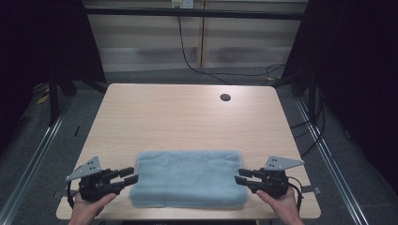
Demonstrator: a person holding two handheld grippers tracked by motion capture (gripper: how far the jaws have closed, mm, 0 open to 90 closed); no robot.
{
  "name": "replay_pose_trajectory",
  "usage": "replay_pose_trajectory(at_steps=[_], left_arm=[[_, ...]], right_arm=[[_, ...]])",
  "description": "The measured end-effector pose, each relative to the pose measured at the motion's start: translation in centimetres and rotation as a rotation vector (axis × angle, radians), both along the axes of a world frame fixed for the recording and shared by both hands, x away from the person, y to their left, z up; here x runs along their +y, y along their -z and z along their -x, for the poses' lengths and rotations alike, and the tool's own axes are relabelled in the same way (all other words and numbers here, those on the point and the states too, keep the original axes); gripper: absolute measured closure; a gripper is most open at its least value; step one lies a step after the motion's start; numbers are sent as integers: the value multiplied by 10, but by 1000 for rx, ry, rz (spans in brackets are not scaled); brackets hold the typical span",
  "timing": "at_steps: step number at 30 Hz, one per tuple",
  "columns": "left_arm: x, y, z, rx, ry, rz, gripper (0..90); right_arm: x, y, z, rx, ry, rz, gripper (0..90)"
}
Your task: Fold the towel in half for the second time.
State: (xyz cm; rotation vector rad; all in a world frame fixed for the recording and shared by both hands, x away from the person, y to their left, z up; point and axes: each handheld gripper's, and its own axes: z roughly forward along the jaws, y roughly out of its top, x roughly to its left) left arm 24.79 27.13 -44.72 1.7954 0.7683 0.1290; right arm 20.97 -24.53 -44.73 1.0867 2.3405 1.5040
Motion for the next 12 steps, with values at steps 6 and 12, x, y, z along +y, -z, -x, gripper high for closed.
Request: replay_pose_trajectory(at_steps=[6,12], left_arm=[[9,13,-33,15,-133,-70,460],[21,23,-37,36,-188,-86,365]], right_arm=[[-21,5,-12,-30,143,-14,514],[-42,12,-15,-47,259,-29,425]])
